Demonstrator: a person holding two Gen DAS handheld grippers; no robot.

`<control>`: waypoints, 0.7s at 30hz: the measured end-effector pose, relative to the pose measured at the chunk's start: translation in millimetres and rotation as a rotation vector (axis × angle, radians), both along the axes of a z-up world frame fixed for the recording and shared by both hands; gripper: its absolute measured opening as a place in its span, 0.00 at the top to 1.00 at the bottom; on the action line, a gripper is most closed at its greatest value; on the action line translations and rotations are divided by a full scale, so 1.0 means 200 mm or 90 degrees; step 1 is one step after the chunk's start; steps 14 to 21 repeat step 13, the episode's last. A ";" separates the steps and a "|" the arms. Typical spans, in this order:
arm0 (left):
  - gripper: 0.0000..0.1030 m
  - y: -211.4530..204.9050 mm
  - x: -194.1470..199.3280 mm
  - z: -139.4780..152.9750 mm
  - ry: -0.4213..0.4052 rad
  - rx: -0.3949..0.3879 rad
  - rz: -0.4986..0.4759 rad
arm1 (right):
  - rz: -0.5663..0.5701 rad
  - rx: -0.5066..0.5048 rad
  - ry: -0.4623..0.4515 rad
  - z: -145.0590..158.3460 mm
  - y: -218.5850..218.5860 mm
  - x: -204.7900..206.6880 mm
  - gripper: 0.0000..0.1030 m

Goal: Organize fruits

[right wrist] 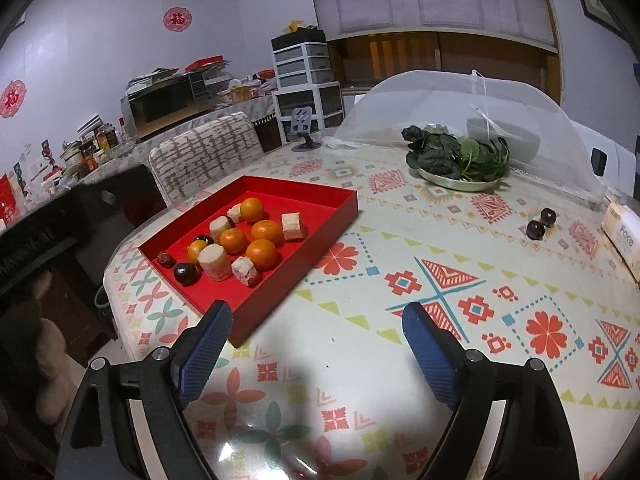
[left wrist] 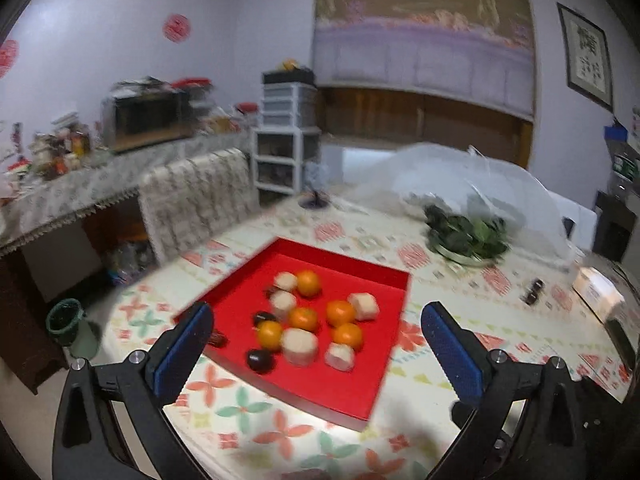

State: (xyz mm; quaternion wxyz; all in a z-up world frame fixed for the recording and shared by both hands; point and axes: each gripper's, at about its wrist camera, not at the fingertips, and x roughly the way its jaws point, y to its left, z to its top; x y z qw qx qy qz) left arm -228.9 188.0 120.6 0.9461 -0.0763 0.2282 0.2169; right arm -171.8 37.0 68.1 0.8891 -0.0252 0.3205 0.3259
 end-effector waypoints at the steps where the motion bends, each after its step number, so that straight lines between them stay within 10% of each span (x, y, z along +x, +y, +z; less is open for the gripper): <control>1: 0.00 -0.01 0.03 0.01 0.006 -0.004 -0.010 | -0.004 0.001 -0.001 0.01 -0.01 0.01 0.12; 21: 0.00 -0.13 0.13 0.03 -0.005 0.042 -0.001 | -0.038 0.021 0.022 0.01 -0.16 0.14 0.11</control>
